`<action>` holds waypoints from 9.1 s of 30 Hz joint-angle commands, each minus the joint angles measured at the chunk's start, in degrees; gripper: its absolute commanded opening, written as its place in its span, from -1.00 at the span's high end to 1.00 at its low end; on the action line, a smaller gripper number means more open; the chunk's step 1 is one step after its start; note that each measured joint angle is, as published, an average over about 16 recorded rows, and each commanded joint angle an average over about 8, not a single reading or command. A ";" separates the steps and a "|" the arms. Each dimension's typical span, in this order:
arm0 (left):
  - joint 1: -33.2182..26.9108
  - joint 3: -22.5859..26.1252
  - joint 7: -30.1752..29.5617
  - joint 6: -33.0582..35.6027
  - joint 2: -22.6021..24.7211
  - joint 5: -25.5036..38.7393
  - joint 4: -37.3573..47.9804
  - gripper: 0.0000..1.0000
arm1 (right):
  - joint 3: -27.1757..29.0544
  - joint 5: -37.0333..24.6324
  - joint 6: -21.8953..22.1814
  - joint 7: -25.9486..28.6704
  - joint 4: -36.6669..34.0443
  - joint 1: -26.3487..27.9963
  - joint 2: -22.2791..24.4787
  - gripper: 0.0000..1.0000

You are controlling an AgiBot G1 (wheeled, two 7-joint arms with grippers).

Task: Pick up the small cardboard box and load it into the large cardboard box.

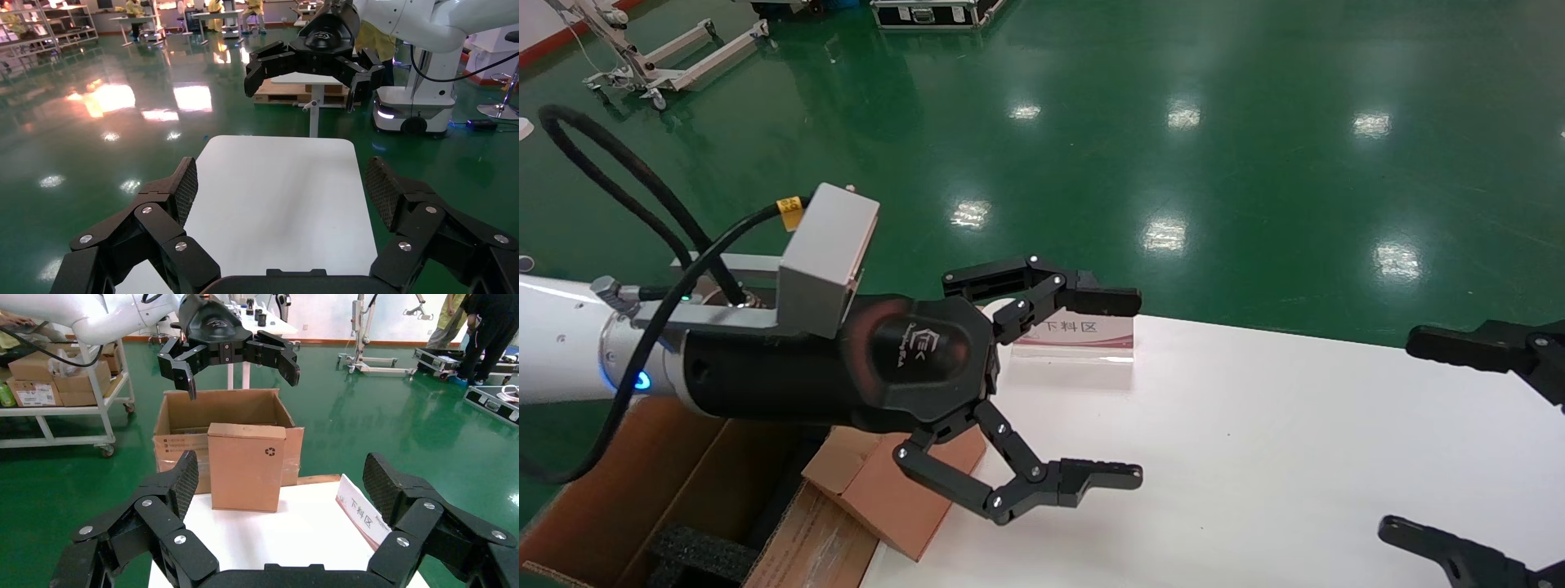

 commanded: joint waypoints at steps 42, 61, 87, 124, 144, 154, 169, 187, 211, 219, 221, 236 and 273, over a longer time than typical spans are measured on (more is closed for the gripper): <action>-27.80 21.06 -39.18 3.15 2.19 43.58 -3.84 -1.00 | -0.12 0.07 0.01 -0.07 -0.06 0.06 0.03 -1.00; -48.19 50.29 -60.44 4.87 9.15 59.03 -4.21 -1.00 | -0.20 0.12 0.05 -0.11 -0.06 0.07 0.06 -1.00; -58.04 70.23 -72.24 3.08 7.43 50.92 -4.19 -1.00 | -0.31 0.20 0.09 -0.17 -0.06 0.10 0.10 -1.00; -58.52 76.02 -73.99 1.98 5.67 48.11 -4.21 0.58 | -0.40 0.28 0.15 -0.22 -0.08 0.11 0.15 0.34; -58.37 75.66 -73.83 1.85 5.65 47.98 -4.21 1.00 | -0.40 0.28 0.15 -0.22 -0.08 0.11 0.15 1.00; -58.33 75.63 -73.80 1.80 5.65 47.93 -4.20 1.00 | -0.40 0.28 0.15 -0.22 -0.08 0.11 0.15 1.00; -63.42 72.53 -74.91 1.36 5.53 45.44 -2.68 1.00 | -0.43 0.28 0.14 -0.24 -0.11 0.13 0.15 1.00; -98.94 80.83 -70.03 6.08 12.41 45.55 8.48 1.00 | -0.50 0.32 0.15 -0.28 -0.13 0.16 0.17 1.00; -112.00 120.55 -78.58 8.66 7.33 35.19 1.26 1.00 | -0.59 0.38 0.19 -0.32 -0.13 0.18 0.21 0.47; -111.59 119.98 -81.51 8.15 0.72 38.70 -2.61 1.00 | -0.62 0.40 0.20 -0.34 -0.13 0.18 0.22 -1.00; -111.30 119.44 -81.98 8.07 -1.14 39.63 -3.65 1.00 | -0.62 0.41 0.21 -0.34 -0.13 0.18 0.22 -1.00; -108.01 116.23 -81.95 6.35 -11.00 45.57 -6.21 1.00 | -0.68 0.45 0.23 -0.37 -0.13 0.19 0.24 -1.00; -92.69 114.05 -78.03 -6.47 -18.27 53.64 -3.68 1.00 | -0.80 0.53 0.28 -0.43 -0.13 0.22 0.29 -1.00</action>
